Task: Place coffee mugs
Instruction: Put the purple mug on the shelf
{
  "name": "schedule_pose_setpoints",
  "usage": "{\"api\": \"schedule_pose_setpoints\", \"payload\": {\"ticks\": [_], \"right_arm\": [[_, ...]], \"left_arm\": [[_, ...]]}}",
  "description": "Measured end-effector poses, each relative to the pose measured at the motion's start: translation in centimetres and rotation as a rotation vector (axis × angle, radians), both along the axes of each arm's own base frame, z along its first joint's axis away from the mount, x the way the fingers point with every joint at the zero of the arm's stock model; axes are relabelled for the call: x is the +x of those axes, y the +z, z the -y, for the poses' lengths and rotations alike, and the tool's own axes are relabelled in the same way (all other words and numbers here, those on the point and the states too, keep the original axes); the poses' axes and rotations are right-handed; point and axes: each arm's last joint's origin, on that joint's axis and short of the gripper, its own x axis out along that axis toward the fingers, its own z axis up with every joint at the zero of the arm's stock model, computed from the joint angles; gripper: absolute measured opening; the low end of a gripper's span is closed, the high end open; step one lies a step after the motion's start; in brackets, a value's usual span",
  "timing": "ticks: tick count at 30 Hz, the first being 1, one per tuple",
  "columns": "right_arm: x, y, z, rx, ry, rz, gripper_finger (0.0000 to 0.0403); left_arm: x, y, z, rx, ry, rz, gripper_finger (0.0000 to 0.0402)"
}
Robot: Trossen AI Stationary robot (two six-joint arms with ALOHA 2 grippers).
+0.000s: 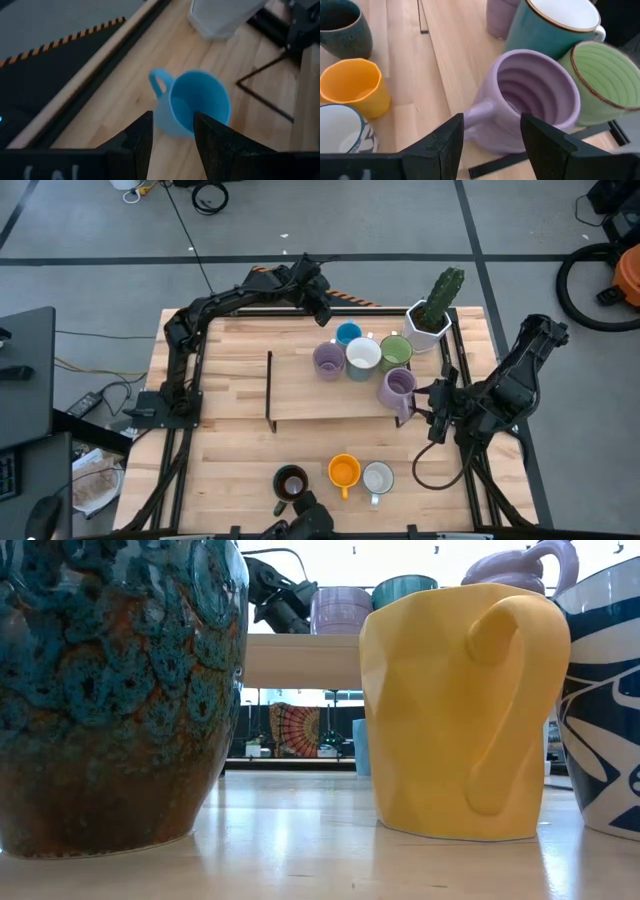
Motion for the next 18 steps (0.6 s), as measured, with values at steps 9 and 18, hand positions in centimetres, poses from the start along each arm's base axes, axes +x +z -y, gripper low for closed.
{"api": "schedule_pose_setpoints", "payload": {"ticks": [9, 18], "right_arm": [[0.0, -2.2, -1.0, -0.080, 0.021, 0.110, 0.0201], [0.1, -3.2, -1.3, -0.143, 0.045, 0.144, 0.0201]], "left_arm": [[0.0, -1.2, -0.8, -0.037, 0.031, -0.018, 0.0143], [0.5, -2.2, -0.8, -0.063, 0.003, -0.014, 0.0142]]}}
